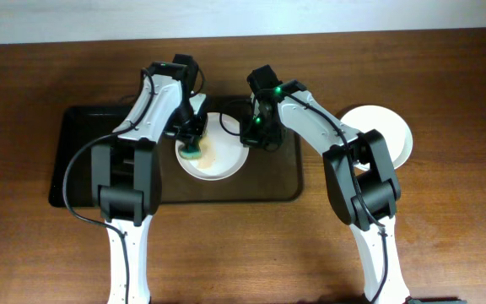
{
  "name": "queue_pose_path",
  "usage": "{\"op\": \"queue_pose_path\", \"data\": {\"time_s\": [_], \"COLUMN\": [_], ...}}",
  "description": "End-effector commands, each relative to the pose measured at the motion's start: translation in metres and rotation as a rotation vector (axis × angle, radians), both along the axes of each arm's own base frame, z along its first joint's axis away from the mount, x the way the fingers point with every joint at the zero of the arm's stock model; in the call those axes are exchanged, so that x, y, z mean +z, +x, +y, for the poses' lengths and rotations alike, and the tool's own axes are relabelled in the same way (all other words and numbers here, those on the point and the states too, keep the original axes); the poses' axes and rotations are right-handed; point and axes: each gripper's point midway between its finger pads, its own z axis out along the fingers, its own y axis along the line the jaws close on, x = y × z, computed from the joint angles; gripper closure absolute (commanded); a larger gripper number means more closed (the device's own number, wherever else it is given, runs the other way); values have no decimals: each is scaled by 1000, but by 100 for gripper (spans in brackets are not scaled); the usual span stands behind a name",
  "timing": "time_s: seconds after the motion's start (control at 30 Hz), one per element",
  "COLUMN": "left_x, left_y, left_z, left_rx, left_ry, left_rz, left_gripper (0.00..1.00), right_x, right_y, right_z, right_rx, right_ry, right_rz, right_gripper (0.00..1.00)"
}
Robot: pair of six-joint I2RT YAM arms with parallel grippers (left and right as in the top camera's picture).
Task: Clean dirty plates on tray and stack at the side
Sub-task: 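Scrub the last plate with the sponge while right gripper holds it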
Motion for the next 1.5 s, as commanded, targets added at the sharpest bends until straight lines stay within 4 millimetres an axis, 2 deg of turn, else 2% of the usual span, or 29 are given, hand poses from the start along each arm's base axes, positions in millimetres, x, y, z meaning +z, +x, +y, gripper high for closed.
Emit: {"op": "queue_pose_path", "data": {"time_s": [0.0, 0.1, 0.17, 0.2, 0.3, 0.4, 0.5, 0.57, 0.63, 0.8, 0.87, 0.93, 1.0, 1.1, 1.17, 1.23, 1.3, 1.37, 1.47], "left_x": [-14, -9, -9, -12, -21, -27, -29, -24, -18, -15, -16, -15, -5, -3, -4, -6, -13, -17, -20], "left_y": [-39, -34, -19, -4, 31, 51, 51, 45, 37, 4, -12, -24, -26, -9, 3, 23, 48, 60, 52], "left_z": [-47, -60, -68, -69, -58, -38, -1, 35, 51, 56, 42, 1, -41, -58, -60, -59, -43, -22, 29], "left_rx": [-127, -129, -121, -80, 30, 54, 73, 149, 148, 123, 59, -54, -118, -115, -95, -50, 27, 59, 155], "left_ry": [-332, -414, -453, -439, -342, -210, 8, 213, 307, 335, 246, -14, -283, -376, -376, -360, -247, -118, 176], "left_rz": [172, 153, 89, 41, -79, -170, -179, -175, -152, -15, 65, 130, 135, 64, 19, -53, -145, -199, -191], "left_gripper": [99, 99, 99, 99, 99, 99, 99, 99, 99, 99, 99, 99, 99, 99, 99, 99, 99, 99, 99], "right_x": [-28, -28, -28, -28, -28, -28, -28, -28, -28, -28, -28, -28, -28, -28, -28, -28, -28, -28, -28], "right_y": [-11, -13, -14, -14, -14, -14, -14, -14, -14, -14, -14, -14, -14, -14, -14, -14, -14, -15, -15], "right_z": [-18, -15, -13, -12, -13, -13, -13, -13, -13, -13, -13, -13, -13, -13, -13, -13, -13, -13, -13], "right_rx": [-13, -5, -1, 0, 0, 0, 0, 0, 0, 0, 0, 0, 0, 0, 0, 0, 0, 1, 0], "right_ry": [-82, -82, -81, -82, -82, -82, -82, -82, -82, -82, -82, -82, -82, -82, -82, -82, -82, -83, -83], "right_rz": [51, 50, 50, 50, 51, 51, 51, 51, 51, 51, 51, 51, 51, 51, 51, 51, 52, 52, 53], "right_gripper": [96, 96, 96, 96, 96, 96, 96, 96, 96, 96, 96, 96, 96, 96, 96, 96, 96, 96, 96]}}
